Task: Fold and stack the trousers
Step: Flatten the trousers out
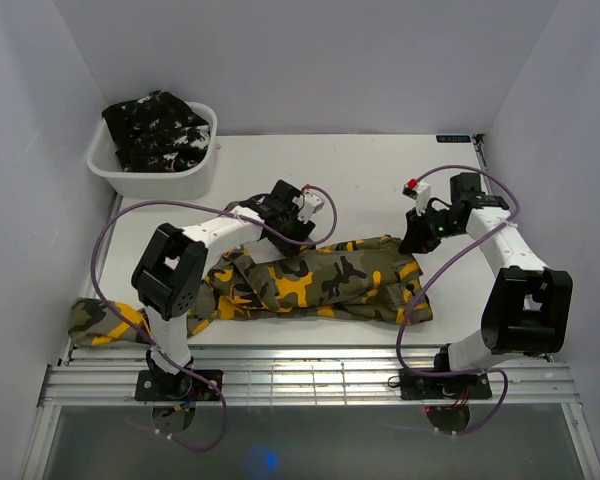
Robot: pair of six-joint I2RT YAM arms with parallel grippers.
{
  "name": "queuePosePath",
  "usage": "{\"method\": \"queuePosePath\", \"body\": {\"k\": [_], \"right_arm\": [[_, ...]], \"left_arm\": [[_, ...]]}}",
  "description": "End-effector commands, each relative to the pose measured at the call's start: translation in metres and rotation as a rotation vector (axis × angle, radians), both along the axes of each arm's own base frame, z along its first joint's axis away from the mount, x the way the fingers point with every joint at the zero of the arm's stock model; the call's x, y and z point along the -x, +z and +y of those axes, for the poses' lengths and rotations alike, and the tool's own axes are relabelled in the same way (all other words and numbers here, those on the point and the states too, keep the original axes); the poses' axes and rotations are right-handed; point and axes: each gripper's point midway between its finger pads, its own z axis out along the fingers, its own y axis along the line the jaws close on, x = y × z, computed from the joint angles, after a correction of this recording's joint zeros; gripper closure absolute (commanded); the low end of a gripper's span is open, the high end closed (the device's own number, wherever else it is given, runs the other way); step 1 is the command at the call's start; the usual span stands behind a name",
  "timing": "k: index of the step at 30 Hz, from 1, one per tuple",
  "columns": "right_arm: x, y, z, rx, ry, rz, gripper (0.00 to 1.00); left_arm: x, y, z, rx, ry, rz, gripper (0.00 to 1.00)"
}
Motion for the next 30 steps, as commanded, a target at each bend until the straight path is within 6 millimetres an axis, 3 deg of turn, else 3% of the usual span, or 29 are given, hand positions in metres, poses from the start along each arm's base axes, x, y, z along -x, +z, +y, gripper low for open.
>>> {"method": "queuePosePath", "body": {"k": [1, 6, 10, 15, 20, 23, 27, 30], "right_arm": [[0.007, 0.000, -0.028, 0.068, -0.025, -0.030, 0.92], [0.017, -0.008, -0.021, 0.036, -0.006, 0.005, 0.92], [0.023, -0.018, -0.019, 0.026, 0.001, 0.053, 0.92], [0.035, -0.037, -0.024, 0.067, 0.006, 0.085, 0.92], [0.036, -0.043, -0.027, 0.083, 0.005, 0.089, 0.92], [0.033, -0.041, -0.030, 0.098, -0.001, 0.083, 0.92], [0.028, -0.040, -0.035, 0.119, -0.015, 0.066, 0.92], [0.023, -0.035, -0.043, 0.142, -0.036, 0.038, 0.92]], "left_arm": [[-0.012, 0.048, 0.036, 0.016, 0.095, -0.081, 0.33], [-0.015, 0.083, 0.023, 0.113, 0.072, -0.121, 0.32], [-0.026, 0.081, 0.014, 0.122, 0.087, -0.115, 0.32], [-0.025, 0.063, -0.015, 0.141, 0.025, -0.083, 0.31], [-0.015, 0.042, -0.044, 0.147, -0.024, -0.047, 0.31], [-0.011, 0.021, -0.054, 0.130, -0.043, -0.012, 0.32], [-0.001, -0.002, -0.056, 0.099, -0.059, 0.028, 0.32], [-0.001, -0.023, -0.038, 0.016, -0.002, 0.039, 0.44]]}}
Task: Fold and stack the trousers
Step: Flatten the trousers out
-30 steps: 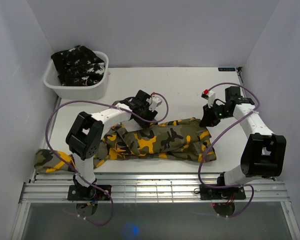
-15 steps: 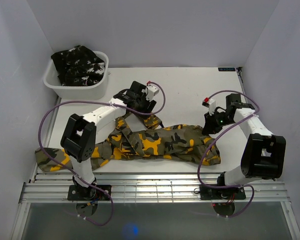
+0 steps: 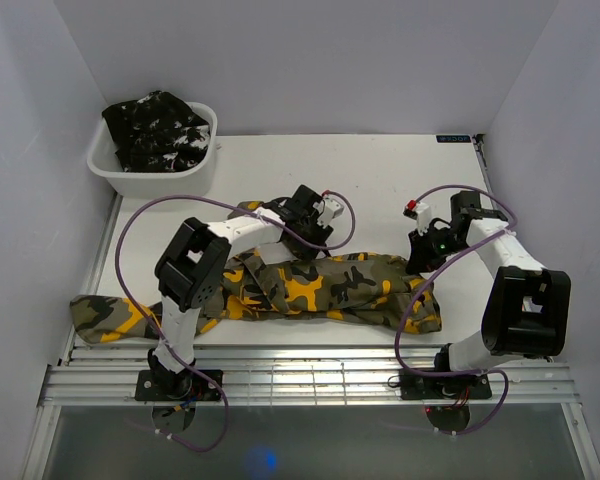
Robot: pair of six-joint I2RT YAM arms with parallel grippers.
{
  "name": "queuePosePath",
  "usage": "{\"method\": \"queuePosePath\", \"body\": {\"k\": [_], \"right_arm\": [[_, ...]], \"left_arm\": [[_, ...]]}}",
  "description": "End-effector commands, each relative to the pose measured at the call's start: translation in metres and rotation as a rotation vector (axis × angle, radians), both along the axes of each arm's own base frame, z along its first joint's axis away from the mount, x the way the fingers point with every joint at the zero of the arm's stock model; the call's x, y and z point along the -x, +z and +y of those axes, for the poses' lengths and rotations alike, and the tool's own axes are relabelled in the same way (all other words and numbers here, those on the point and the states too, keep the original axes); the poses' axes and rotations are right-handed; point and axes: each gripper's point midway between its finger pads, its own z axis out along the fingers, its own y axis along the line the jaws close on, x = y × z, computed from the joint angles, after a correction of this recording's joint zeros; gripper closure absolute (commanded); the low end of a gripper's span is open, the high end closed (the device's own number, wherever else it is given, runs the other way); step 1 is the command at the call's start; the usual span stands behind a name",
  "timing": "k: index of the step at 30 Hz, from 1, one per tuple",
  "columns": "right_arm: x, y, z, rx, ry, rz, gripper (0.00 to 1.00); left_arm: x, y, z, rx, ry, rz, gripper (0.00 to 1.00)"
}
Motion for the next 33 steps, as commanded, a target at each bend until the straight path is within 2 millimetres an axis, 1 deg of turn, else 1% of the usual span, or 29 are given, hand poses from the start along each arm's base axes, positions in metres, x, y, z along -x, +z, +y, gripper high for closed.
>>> {"method": "queuePosePath", "body": {"k": [1, 3, 4, 5, 6, 7, 8, 9, 10, 11, 12, 13, 14, 15, 16, 17, 18, 19, 20, 22, 23, 24, 25, 26, 28, 29, 30, 32, 33], "right_arm": [[-0.012, 0.010, -0.015, 0.053, -0.015, -0.065, 0.92], [-0.016, 0.015, -0.029, 0.080, -0.035, -0.097, 0.92], [-0.018, 0.022, -0.034, 0.090, -0.045, -0.126, 0.92], [-0.020, 0.027, -0.039, 0.101, -0.047, -0.152, 0.92], [-0.022, 0.031, -0.045, 0.109, -0.058, -0.171, 0.92], [-0.024, 0.038, -0.055, 0.118, -0.085, -0.200, 0.92], [-0.024, 0.041, -0.059, 0.123, -0.097, -0.215, 0.92], [-0.027, 0.047, -0.069, 0.126, -0.125, -0.234, 0.92], [-0.028, 0.053, -0.074, 0.131, -0.138, -0.257, 0.92], [-0.029, 0.057, -0.079, 0.136, -0.149, -0.275, 0.92], [-0.029, 0.060, -0.088, 0.144, -0.166, -0.293, 0.92], [-0.029, 0.064, -0.092, 0.154, -0.175, -0.310, 0.92], [-0.030, 0.066, -0.097, 0.164, -0.184, -0.326, 0.92], [-0.029, 0.067, -0.105, 0.170, -0.207, -0.330, 0.92], [-0.029, 0.068, -0.110, 0.179, -0.216, -0.337, 0.92], [-0.029, 0.068, -0.115, 0.185, -0.229, -0.337, 0.92], [-0.029, 0.068, -0.123, 0.198, -0.254, -0.335, 0.92], [-0.030, 0.068, -0.127, 0.201, -0.267, -0.332, 0.92], [-0.032, 0.071, -0.133, 0.207, -0.288, -0.335, 0.92], [-0.036, 0.074, -0.147, 0.229, -0.330, -0.347, 0.92], [-0.038, 0.079, -0.153, 0.235, -0.353, -0.356, 0.92], [-0.040, 0.082, -0.160, 0.243, -0.377, -0.364, 0.92], [-0.041, 0.085, -0.164, 0.245, -0.388, -0.370, 0.92], [-0.044, 0.091, -0.167, 0.245, -0.398, -0.384, 0.92], [-0.045, 0.097, -0.173, 0.243, -0.418, -0.401, 0.92], [-0.047, 0.101, -0.176, 0.247, -0.426, -0.415, 0.92], [-0.048, 0.105, -0.179, 0.241, -0.439, -0.427, 0.92], [-0.051, 0.108, -0.181, 0.231, -0.448, -0.437, 0.92], [-0.052, 0.110, -0.183, 0.224, -0.461, -0.437, 0.92]], "left_arm": [[-0.009, -0.003, 0.016, -0.052, 0.067, -0.026, 0.59], [-0.022, 0.019, 0.032, -0.030, 0.122, -0.064, 0.74], [-0.026, 0.030, 0.040, -0.020, 0.145, -0.078, 0.87], [-0.041, 0.059, 0.058, 0.018, 0.196, -0.124, 0.92], [-0.047, 0.076, 0.069, 0.040, 0.228, -0.146, 0.98], [-0.051, 0.093, 0.083, 0.062, 0.262, -0.160, 1.00], [-0.060, 0.111, 0.105, 0.099, 0.310, -0.172, 1.00], [-0.057, 0.144, 0.119, 0.137, 0.338, -0.214, 1.00], [-0.057, 0.160, 0.133, 0.165, 0.361, -0.232, 1.00], [-0.061, 0.175, 0.160, 0.195, 0.416, -0.247, 1.00], [-0.049, 0.205, 0.173, 0.248, 0.442, -0.279, 1.00], [-0.045, 0.218, 0.187, 0.266, 0.465, -0.299, 1.00], [-0.044, 0.227, 0.218, 0.271, 0.533, -0.325, 1.00], [-0.037, 0.237, 0.234, 0.274, 0.568, -0.347, 1.00], [-0.027, 0.259, 0.253, 0.297, 0.622, -0.397, 1.00], [-0.023, 0.266, 0.292, 0.288, 0.731, -0.427, 1.00], [-0.015, 0.267, 0.314, 0.276, 0.796, -0.432, 1.00], [-0.005, 0.279, 0.331, 0.299, 0.832, -0.460, 1.00], [0.005, 0.281, 0.376, 0.288, 0.951, -0.479, 1.00], [0.022, 0.288, 0.408, 0.313, 1.022, -0.486, 1.00], [0.039, 0.290, 0.448, 0.297, 1.135, -0.510, 1.00], [0.048, 0.292, 0.463, 0.303, 1.175, -0.510, 1.00], [0.057, 0.301, 0.480, 0.307, 1.214, -0.536, 1.00], [0.074, 0.302, 0.510, 0.329, 1.288, -0.541, 1.00], [0.091, 0.306, 0.535, 0.356, 1.354, -0.545, 1.00], [0.106, 0.305, 0.551, 0.362, 1.376, -0.550, 1.00], [0.109, 0.292, 0.564, 0.381, 1.399, -0.505, 1.00], [0.123, 0.286, 0.586, 0.399, 1.443, -0.491, 1.00], [0.117, 0.274, 0.581, 0.475, 1.369, -0.432, 1.00]]}}
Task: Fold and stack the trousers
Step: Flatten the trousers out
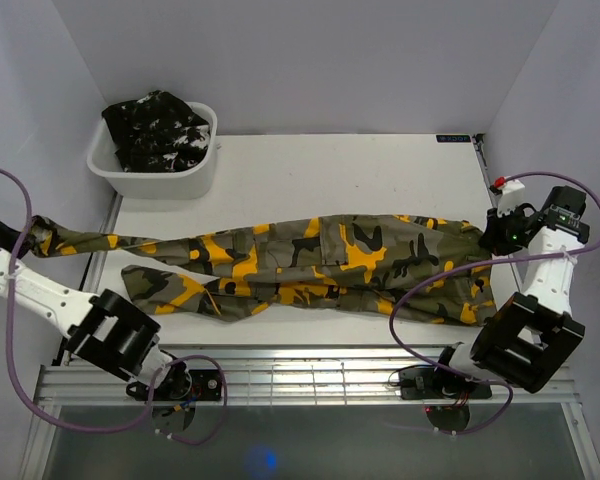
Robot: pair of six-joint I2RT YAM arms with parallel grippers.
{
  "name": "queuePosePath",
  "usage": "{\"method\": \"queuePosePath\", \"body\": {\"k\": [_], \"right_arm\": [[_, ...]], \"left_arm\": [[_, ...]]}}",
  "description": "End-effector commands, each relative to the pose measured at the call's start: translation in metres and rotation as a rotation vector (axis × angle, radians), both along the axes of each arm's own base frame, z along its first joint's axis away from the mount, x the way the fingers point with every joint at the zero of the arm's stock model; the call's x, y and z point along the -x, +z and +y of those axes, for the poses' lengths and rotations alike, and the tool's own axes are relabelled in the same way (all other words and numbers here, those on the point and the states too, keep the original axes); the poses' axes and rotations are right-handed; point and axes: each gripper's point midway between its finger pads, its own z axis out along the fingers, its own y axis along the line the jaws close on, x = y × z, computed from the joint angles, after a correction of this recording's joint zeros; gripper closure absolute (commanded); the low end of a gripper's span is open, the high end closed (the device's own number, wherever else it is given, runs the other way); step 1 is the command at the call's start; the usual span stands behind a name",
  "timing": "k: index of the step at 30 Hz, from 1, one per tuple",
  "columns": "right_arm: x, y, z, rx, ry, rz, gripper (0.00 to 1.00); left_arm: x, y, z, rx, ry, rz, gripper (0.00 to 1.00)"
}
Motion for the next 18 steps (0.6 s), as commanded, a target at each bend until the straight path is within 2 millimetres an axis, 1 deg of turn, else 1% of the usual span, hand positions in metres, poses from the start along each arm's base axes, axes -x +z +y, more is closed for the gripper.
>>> {"method": "queuePosePath", "body": {"k": [1, 2, 3, 4, 6, 8, 9, 10, 11, 12, 13, 14, 15, 17, 18], "right_arm": [[-0.023, 0.029, -0.023, 0.052, -0.035, -0.113, 0.92], [-0.024, 0.028, -0.022, 0.039, -0.033, -0.111, 0.92], [-0.025, 0.028, -0.021, 0.026, -0.033, -0.111, 0.92], [-0.028, 0.026, -0.019, -0.003, -0.036, -0.105, 0.92], [-0.032, 0.025, -0.018, -0.028, -0.041, -0.099, 0.92], [-0.039, 0.026, -0.019, -0.049, -0.050, -0.108, 0.92], [-0.042, 0.027, -0.020, -0.056, -0.057, -0.116, 0.92], [-0.051, 0.030, -0.023, -0.059, -0.063, -0.143, 0.92], [-0.056, 0.033, -0.025, -0.076, -0.087, -0.155, 0.92], [-0.061, 0.036, -0.028, -0.079, -0.097, -0.170, 0.92], [-0.069, 0.036, -0.033, -0.079, -0.111, -0.182, 0.92], [-0.076, 0.040, -0.037, -0.088, -0.132, -0.196, 0.92], [-0.082, 0.035, -0.041, -0.096, -0.145, -0.189, 0.92], [-0.097, 0.036, -0.056, -0.075, -0.192, -0.222, 0.92], [-0.105, 0.028, -0.064, -0.084, -0.239, -0.208, 0.92]], "left_arm": [[0.002, 0.014, -0.001, 0.057, -0.138, -0.096, 1.00], [-0.001, 0.015, -0.004, 0.071, -0.185, -0.121, 1.00], [-0.006, 0.018, -0.014, 0.095, -0.267, -0.164, 1.00], [-0.007, 0.009, -0.018, 0.109, -0.313, -0.154, 1.00], [-0.011, 0.004, -0.025, 0.100, -0.360, -0.143, 1.00], [-0.013, 0.006, -0.035, 0.047, -0.418, -0.155, 1.00], [-0.015, 0.000, -0.041, 0.048, -0.437, -0.150, 1.00], [-0.018, -0.004, -0.046, 0.036, -0.449, -0.135, 1.00], [-0.026, -0.003, -0.060, 0.015, -0.487, -0.119, 1.00], [-0.031, -0.010, -0.063, 0.006, -0.490, -0.103, 1.00], [-0.035, -0.018, -0.061, -0.013, -0.464, -0.058, 1.00], [-0.045, -0.017, -0.074, 0.015, -0.444, -0.048, 1.00], [-0.056, -0.017, -0.069, -0.030, -0.422, -0.047, 1.00], [-0.075, -0.037, -0.076, -0.050, -0.348, 0.037, 1.00], [-0.088, -0.035, -0.073, -0.045, -0.297, 0.012, 1.00]]}}
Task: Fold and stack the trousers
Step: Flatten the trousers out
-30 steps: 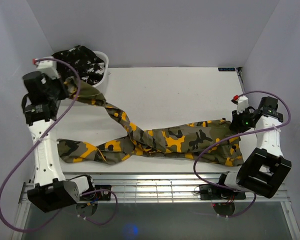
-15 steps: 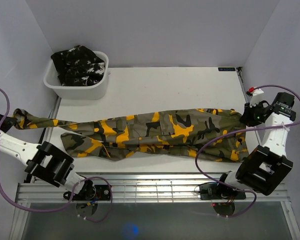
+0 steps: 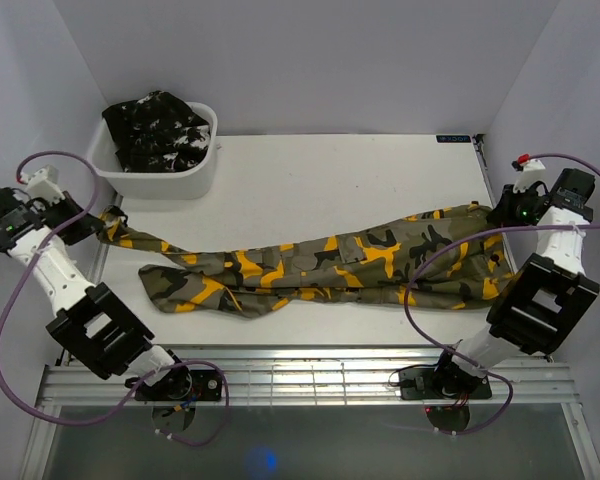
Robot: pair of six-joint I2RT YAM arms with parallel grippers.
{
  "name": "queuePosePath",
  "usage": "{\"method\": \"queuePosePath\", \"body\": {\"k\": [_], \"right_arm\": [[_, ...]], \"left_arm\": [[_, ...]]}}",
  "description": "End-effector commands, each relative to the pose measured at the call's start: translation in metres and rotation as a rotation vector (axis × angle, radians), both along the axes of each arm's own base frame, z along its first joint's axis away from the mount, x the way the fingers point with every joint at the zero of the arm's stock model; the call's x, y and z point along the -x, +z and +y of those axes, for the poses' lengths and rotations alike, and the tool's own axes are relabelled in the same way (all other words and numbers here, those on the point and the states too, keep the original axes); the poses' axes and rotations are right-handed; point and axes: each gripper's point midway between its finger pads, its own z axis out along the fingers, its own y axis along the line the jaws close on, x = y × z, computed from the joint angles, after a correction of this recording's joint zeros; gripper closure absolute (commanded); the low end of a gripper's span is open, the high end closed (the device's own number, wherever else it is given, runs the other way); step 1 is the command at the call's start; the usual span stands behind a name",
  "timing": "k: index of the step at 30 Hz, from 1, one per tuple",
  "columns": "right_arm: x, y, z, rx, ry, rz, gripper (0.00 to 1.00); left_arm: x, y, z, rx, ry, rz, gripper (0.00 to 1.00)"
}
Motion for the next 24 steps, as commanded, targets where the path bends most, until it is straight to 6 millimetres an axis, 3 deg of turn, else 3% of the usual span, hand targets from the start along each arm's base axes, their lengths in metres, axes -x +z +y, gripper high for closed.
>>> {"method": "queuePosePath", "body": {"k": [1, 4, 6, 7, 8, 9, 10, 11, 12, 14, 15, 16, 17, 18, 20, 21, 22, 24], "right_arm": [[-0.048, 0.026, -0.046, 0.066, -0.145, -0.144, 0.92], [-0.074, 0.018, -0.058, 0.043, -0.199, -0.146, 0.92], [-0.088, 0.013, -0.054, 0.034, -0.201, -0.142, 0.92], [-0.097, 0.008, -0.054, 0.025, -0.205, -0.130, 0.92], [-0.103, 0.005, -0.050, 0.031, -0.196, -0.118, 0.92], [-0.106, -0.014, -0.040, 0.038, -0.181, -0.049, 0.79], [-0.115, -0.002, -0.040, 0.074, -0.156, -0.063, 0.68], [-0.118, -0.003, -0.037, 0.091, -0.141, -0.040, 0.51], [-0.109, -0.014, -0.028, 0.086, -0.115, 0.041, 0.39], [-0.108, 0.000, -0.030, 0.143, -0.071, 0.043, 0.20], [-0.098, 0.005, -0.030, 0.167, -0.060, 0.069, 0.00], [-0.091, 0.008, -0.031, 0.197, -0.040, 0.078, 0.10], [-0.083, 0.010, -0.034, 0.257, 0.008, 0.081, 0.10], [-0.074, 0.025, -0.037, 0.297, 0.026, 0.060, 0.10], [-0.045, 0.029, -0.034, 0.345, 0.143, 0.097, 0.10], [-0.030, 0.042, -0.032, 0.356, 0.189, 0.073, 0.10], [-0.005, 0.037, -0.024, 0.346, 0.247, 0.130, 0.10], [0.032, 0.028, -0.017, 0.417, 0.401, 0.159, 0.08]], "left_arm": [[-0.036, 0.012, 0.012, -0.133, 0.176, -0.034, 1.00], [-0.076, -0.003, 0.017, -0.122, 0.271, -0.017, 1.00], [-0.099, 0.003, 0.022, -0.091, 0.299, -0.042, 1.00], [-0.110, -0.012, 0.026, -0.062, 0.291, -0.014, 1.00], [-0.123, 0.002, 0.028, -0.069, 0.280, -0.046, 0.97], [-0.128, 0.002, 0.028, -0.059, 0.264, -0.050, 0.76], [-0.135, -0.006, 0.028, -0.067, 0.232, -0.030, 0.60], [-0.143, 0.012, 0.030, -0.097, 0.211, -0.052, 0.44], [-0.136, 0.005, 0.024, -0.084, 0.183, 0.010, 0.20], [-0.131, 0.009, 0.017, -0.137, 0.079, 0.025, 0.14], [-0.119, 0.006, 0.007, -0.153, 0.009, 0.056, 0.13], [-0.112, 0.006, -0.002, -0.173, -0.058, 0.058, 0.10], [-0.100, 0.018, -0.004, -0.269, -0.109, 0.039, 0.03], [-0.084, 0.008, -0.012, -0.277, -0.153, 0.079, 0.02], [-0.061, 0.018, -0.036, -0.368, -0.340, 0.029, 0.02], [-0.043, 0.009, -0.053, -0.339, -0.416, 0.058, 0.02], [-0.026, -0.008, -0.071, -0.304, -0.505, 0.079, 0.02], [0.003, -0.020, -0.108, -0.320, -0.721, 0.050, 0.02]]}}
